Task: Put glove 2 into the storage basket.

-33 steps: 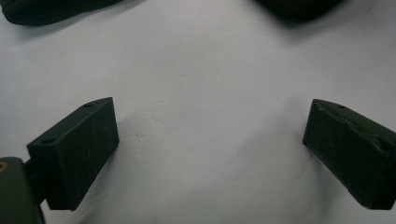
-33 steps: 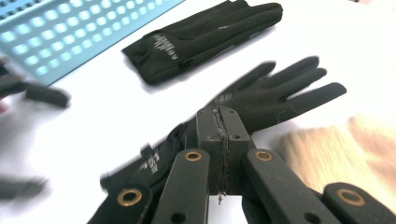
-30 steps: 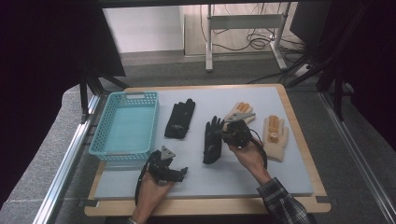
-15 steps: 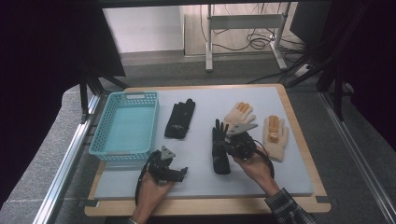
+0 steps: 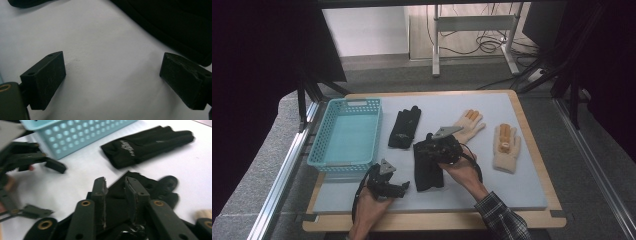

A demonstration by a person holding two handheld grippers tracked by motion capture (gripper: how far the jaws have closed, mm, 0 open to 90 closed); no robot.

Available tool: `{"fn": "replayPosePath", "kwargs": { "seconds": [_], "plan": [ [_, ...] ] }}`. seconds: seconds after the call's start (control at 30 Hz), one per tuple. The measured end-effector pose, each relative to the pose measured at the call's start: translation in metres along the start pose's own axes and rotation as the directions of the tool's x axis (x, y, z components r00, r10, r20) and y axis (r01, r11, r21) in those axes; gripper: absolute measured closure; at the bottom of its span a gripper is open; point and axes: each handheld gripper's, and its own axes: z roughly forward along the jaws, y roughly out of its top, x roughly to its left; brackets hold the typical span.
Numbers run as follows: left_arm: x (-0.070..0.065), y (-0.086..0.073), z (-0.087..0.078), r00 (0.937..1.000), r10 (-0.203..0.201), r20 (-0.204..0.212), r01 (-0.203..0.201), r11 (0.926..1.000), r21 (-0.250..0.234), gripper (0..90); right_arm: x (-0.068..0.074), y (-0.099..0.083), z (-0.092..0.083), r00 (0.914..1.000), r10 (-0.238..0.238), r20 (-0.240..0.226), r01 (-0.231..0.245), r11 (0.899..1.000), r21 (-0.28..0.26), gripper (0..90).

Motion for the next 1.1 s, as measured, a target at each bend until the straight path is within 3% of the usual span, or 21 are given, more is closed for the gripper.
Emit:
{"fn": "replayPosePath", "kwargs": {
  "seconds": [0.17,0.33,0.4,0.53,0.67,0.93,1.03,1.1],
  "plan": [
    [0.000,-0.002,-0.002,1.0000,-0.002,-0.001,0.002,1.0000,-0.004,6.5,-0.019,-0.005,0.013,0.9985,0.051,0.022,-0.051,0.998,0.027,57.0],
    [0.000,-0.003,-0.001,1.0000,-0.003,0.000,0.003,1.0000,-0.006,6.5,-0.032,0.003,0.034,0.9972,0.064,0.039,-0.065,0.997,0.034,50.0],
    [0.000,-0.003,-0.001,1.0000,-0.003,0.000,0.003,1.0000,-0.005,6.5,-0.036,0.010,0.043,0.9970,0.064,0.043,-0.065,0.997,0.033,50.7],
    [0.000,-0.003,-0.001,1.0000,-0.005,0.002,0.005,1.0000,-0.007,6.4,-0.044,0.025,0.060,0.9972,0.056,0.049,-0.057,0.998,0.026,64.4],
    [0.000,-0.003,-0.001,1.0000,-0.005,0.002,0.005,1.0000,-0.007,6.4,-0.050,0.040,0.079,0.9976,0.055,0.042,-0.056,0.998,0.025,66.5],
    [0.000,-0.003,-0.001,1.0000,-0.006,0.002,0.006,1.0000,-0.007,6.4,-0.059,0.053,0.131,0.9965,0.041,0.073,-0.045,0.998,0.054,36.5],
    [0.000,-0.003,-0.001,1.0000,-0.007,0.003,0.007,1.0000,-0.007,6.4,-0.059,0.054,0.145,0.9965,0.021,0.081,-0.029,0.995,0.091,34.1],
    [0.000,-0.003,-0.001,1.0000,-0.007,0.003,0.007,0.9999,-0.009,6.4,-0.060,0.053,0.155,0.9963,0.019,0.084,-0.030,0.990,0.140,38.5]
  ]
}}
